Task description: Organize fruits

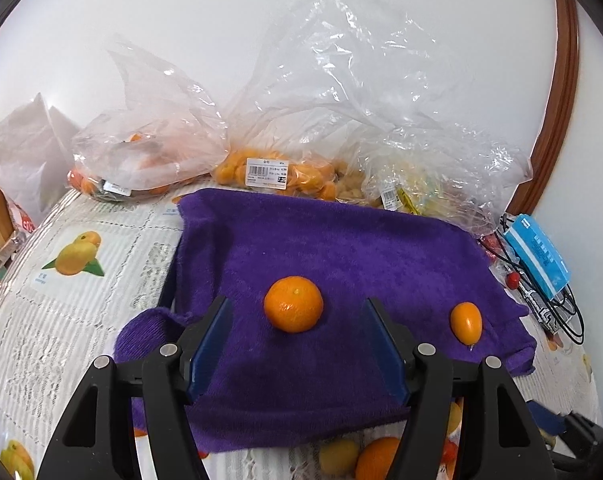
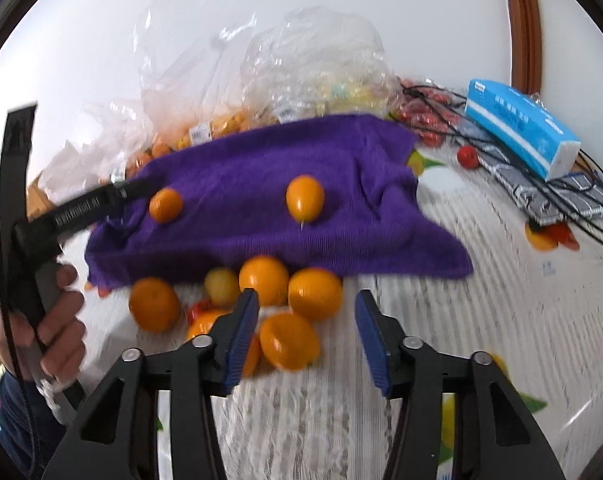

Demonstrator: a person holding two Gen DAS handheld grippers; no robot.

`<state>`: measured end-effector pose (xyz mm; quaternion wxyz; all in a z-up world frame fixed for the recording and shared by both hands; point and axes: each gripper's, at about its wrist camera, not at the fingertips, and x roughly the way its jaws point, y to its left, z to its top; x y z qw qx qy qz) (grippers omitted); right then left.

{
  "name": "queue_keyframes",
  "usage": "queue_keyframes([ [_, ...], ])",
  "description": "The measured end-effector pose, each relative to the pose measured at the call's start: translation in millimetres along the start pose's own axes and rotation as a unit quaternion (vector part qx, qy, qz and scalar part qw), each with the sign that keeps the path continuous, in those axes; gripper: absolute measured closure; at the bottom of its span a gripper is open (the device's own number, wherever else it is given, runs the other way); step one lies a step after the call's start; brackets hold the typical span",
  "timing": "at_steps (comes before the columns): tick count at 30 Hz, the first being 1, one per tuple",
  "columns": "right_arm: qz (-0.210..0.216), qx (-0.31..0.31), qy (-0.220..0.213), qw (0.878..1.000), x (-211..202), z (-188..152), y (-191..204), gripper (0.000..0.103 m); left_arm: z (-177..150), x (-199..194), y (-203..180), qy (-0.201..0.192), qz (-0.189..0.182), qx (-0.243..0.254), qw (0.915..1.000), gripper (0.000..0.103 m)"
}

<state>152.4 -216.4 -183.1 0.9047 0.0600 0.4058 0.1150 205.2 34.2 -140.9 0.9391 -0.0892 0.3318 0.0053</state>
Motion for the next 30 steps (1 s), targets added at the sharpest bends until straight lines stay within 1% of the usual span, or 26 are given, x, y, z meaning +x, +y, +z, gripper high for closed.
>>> queue_keyframes([
  [2, 0.007, 0.004, 0.005, 1.0, 1.6, -5.4, -1.3, 0.061, -5.6, -6.1, 3.4, -0.001, 0.003, 0.0, 1.0, 0.038],
  [4, 0.015, 0.014, 0.008, 1.0, 0.7, -9.5, -2.2, 0.061, -13.0, -10.9, 8.0, 0.002, 0.002, 0.0, 1.0, 0.038],
  [8, 0.01, 0.014, 0.003, 1.0, -0.7, -11.9, -0.1, 0.061, -28.6, -18.8, 20.3, 0.016, -0.002, -0.004, 0.9999, 0.038],
  [10, 0.009, 0.015, 0.003, 1.0, 0.1, -11.8, 1.2, 0.061, -34.0, -29.0, 23.8, 0.004, -0.007, 0.001, 1.0, 0.036],
  [11, 0.009, 0.014, 0.004, 1.0, 0.5, -11.7, 1.7, 0.061, -35.9, -32.4, 25.1, 0.003, -0.004, 0.002, 1.0, 0.035],
  [13, 0.009, 0.012, 0.007, 1.0, -0.3, -12.6, 1.8, 0.061, -39.9, -38.2, 28.3, 0.001, -0.012, 0.001, 0.9999, 0.035],
  [20, 0.012, 0.013, 0.027, 0.999, 0.8, -20.3, 0.9, 0.062, -45.0, -47.6, 36.4, 0.004, -0.035, -0.012, 0.9993, 0.035],
  [28, -0.002, 0.007, 0.021, 1.0, 13.7, -15.1, 3.5, 0.062, -51.4, -46.1, 41.7, 0.017, -0.04, -0.018, 0.9989, 0.035],
  [30, -0.004, 0.003, 0.021, 1.0, 16.9, -13.1, 5.2, 0.069, -52.0, -44.5, 40.6, 0.023, -0.046, -0.016, 0.9985, 0.035],
])
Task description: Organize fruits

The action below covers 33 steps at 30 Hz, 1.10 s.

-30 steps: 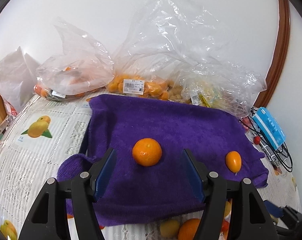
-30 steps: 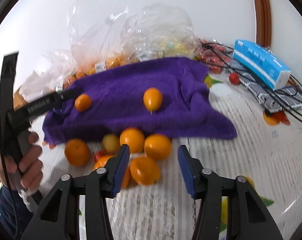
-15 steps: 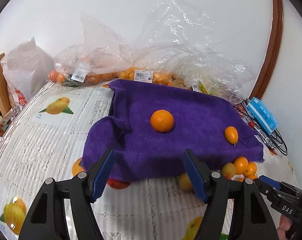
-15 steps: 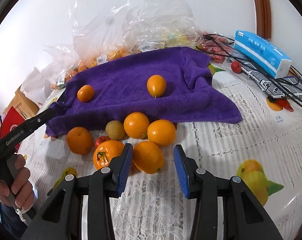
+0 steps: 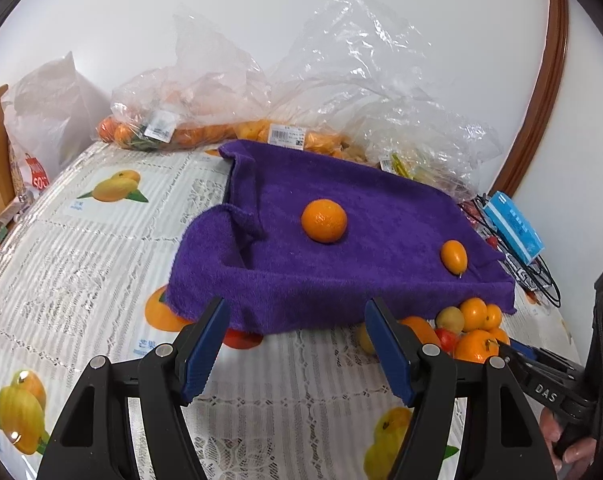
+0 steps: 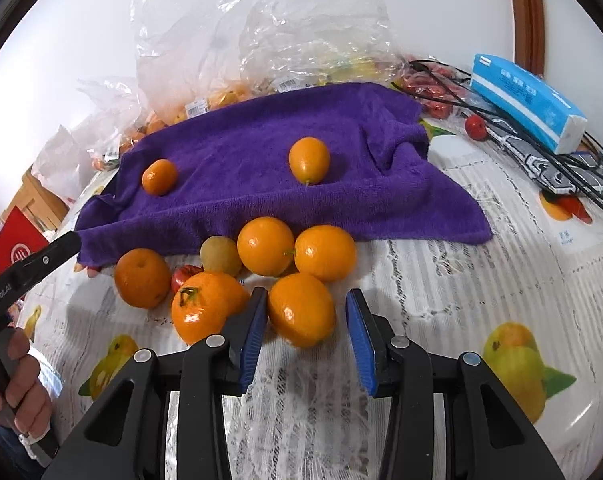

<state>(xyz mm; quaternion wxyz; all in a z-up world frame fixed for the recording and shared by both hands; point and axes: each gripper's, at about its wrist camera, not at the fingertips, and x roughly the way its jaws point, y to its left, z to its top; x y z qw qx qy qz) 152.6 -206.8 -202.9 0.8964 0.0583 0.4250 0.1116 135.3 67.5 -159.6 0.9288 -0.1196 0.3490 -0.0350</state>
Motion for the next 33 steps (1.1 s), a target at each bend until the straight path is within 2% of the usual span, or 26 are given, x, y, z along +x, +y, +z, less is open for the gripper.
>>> queue_keyframes([
  [5, -0.013, -0.014, -0.005, 1.0, -7.5, -6.0, 1.6, 0.071, -3.1, 0.4, -8.6, 0.003, -0.014, 0.019, 0.9997, 0.035],
  [10, -0.04, -0.018, -0.016, 0.999, -27.4, -17.1, -7.0, 0.07, -6.8, 14.8, -18.5, 0.035, -0.009, 0.039, 0.9986, 0.036],
  [13, -0.058, -0.029, -0.015, 0.998, -28.6, -25.8, -9.1, 0.07, -8.0, 22.3, -21.9, 0.054, -0.003, 0.047, 0.9975, 0.044],
  [14, -0.053, -0.025, -0.001, 0.998, -24.9, -26.6, -10.5, 0.07, -8.2, 23.2, -22.4, 0.058, -0.008, 0.047, 0.9972, 0.044],
  [18, -0.04, -0.011, 0.001, 0.999, -24.8, -25.4, -14.6, 0.07, -10.2, 25.0, -28.5, 0.061, -0.025, 0.058, 0.9961, 0.045],
  [27, -0.041, -0.01, -0.001, 0.999, -25.2, -25.1, -13.8, 0.07, -13.8, 41.2, -44.4, 0.089, -0.005, 0.087, 0.9922, 0.05],
  [32, -0.04, -0.013, 0.0, 0.999, -23.6, -26.0, -11.3, 0.068, -12.8, 46.2, -54.8, 0.088, 0.005, 0.09, 0.9921, 0.05],
  [33, -0.039, -0.013, 0.0, 0.999, -23.6, -26.1, -11.2, 0.067, -13.0, 46.9, -57.4, 0.089, 0.006, 0.093, 0.9917, 0.052],
])
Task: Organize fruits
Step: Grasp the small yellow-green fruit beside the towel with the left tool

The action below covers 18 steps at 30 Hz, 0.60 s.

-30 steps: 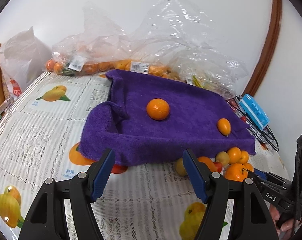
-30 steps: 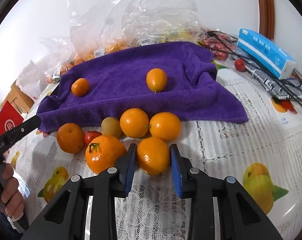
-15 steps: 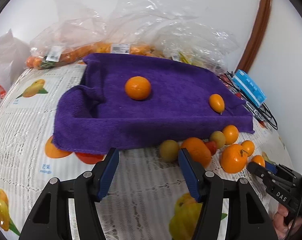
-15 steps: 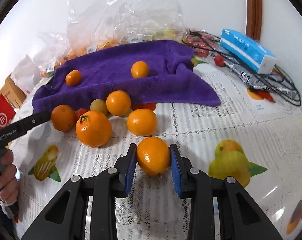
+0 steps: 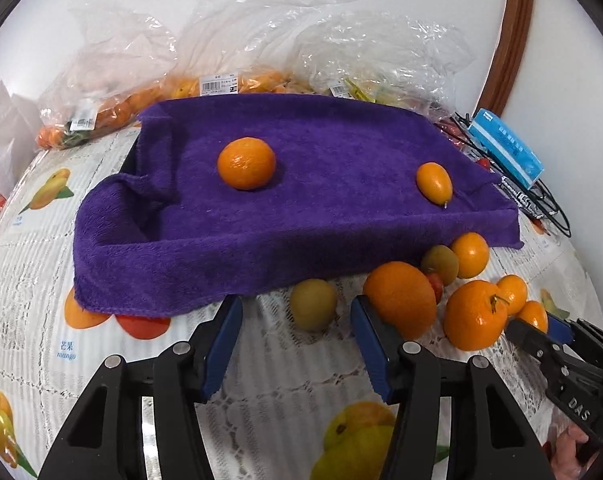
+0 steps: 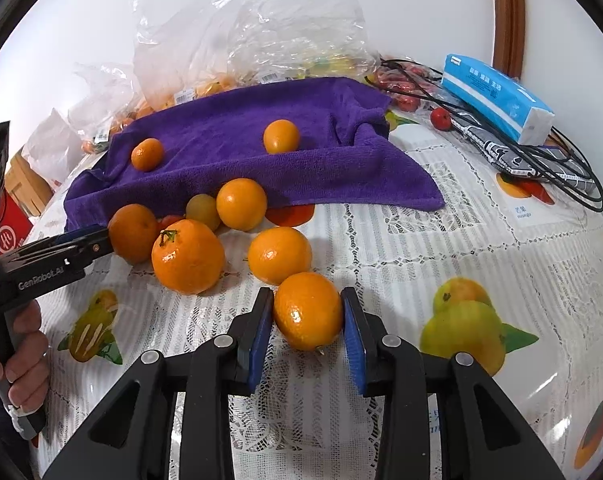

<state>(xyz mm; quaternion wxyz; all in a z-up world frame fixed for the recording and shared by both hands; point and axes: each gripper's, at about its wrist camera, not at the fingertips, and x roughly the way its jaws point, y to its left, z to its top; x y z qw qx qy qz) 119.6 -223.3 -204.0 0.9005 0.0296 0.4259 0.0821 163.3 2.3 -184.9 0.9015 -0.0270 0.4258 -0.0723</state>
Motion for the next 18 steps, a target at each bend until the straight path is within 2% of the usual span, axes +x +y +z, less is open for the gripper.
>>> queue_keyframes([
  [1, 0.001, 0.0, 0.0, 1.0, 0.1, 0.0, 0.0, 0.066, 0.1, 0.7, -3.5, 0.001, 0.0, 0.007, 1.0, 0.054],
  [5, 0.006, 0.0, 0.001, 1.0, 0.2, -0.2, 0.6, 0.063, -0.5, 1.8, -12.2, 0.004, 0.011, 0.028, 0.9995, 0.079],
  [10, 0.007, 0.0, 0.001, 1.0, 0.1, -0.1, 1.2, 0.063, 0.7, 1.5, -1.3, 0.001, -0.012, -0.001, 0.9999, 0.078],
  [18, 0.005, -0.003, 0.002, 1.0, 0.2, 0.2, 1.7, 0.063, 2.9, 4.5, -8.6, 0.003, -0.001, 0.012, 0.9999, 0.078],
])
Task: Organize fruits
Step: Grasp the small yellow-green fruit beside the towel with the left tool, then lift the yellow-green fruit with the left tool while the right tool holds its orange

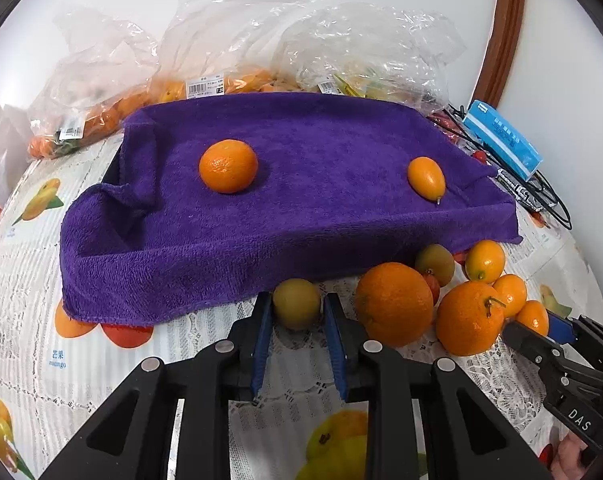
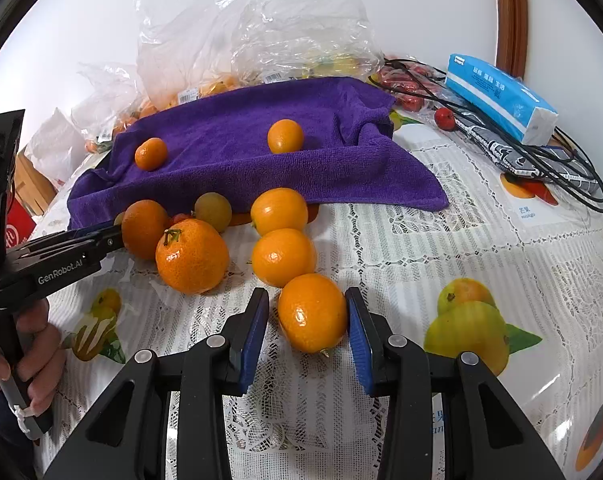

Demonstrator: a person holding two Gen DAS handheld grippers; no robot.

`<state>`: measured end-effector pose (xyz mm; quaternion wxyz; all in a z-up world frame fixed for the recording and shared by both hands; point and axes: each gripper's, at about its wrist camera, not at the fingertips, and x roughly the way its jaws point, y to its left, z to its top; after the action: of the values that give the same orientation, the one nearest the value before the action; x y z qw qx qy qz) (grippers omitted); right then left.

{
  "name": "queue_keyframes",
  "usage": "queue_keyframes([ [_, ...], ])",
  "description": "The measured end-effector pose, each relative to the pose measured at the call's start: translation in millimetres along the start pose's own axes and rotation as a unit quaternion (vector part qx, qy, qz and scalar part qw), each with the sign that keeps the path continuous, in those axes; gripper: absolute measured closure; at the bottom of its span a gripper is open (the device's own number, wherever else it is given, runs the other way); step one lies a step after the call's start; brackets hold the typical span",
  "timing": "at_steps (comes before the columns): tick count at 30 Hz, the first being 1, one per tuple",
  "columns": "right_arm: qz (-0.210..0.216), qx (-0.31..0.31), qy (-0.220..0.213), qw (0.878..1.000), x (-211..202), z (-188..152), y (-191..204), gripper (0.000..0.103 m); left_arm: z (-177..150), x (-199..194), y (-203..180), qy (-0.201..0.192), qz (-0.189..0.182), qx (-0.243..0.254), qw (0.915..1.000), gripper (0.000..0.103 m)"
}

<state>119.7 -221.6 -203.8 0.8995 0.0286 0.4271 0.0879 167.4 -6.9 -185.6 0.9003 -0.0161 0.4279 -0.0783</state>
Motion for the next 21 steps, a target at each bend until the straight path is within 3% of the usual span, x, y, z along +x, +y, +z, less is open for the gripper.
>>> queue_keyframes([
  [7, -0.009, -0.019, 0.003, 1.0, 0.8, 0.0, 5.5, 0.061, 1.4, 0.5, 5.2, -0.002, -0.016, -0.014, 0.9998, 0.078],
  [16, 0.011, -0.004, 0.0, 1.0, -0.6, -0.3, -0.6, 0.061, 1.4, -0.9, 10.8, -0.008, -0.04, -0.027, 0.9988, 0.079],
  [19, 0.011, -0.001, -0.001, 1.0, -0.7, -0.6, -1.7, 0.07, 0.7, -3.8, 9.2, -0.016, -0.042, -0.025, 0.9987, 0.079],
  [21, 0.025, 0.009, -0.003, 1.0, -2.0, -1.2, -5.7, 0.07, 0.7, -5.4, 10.3, -0.021, -0.045, -0.027, 0.9984, 0.079],
])
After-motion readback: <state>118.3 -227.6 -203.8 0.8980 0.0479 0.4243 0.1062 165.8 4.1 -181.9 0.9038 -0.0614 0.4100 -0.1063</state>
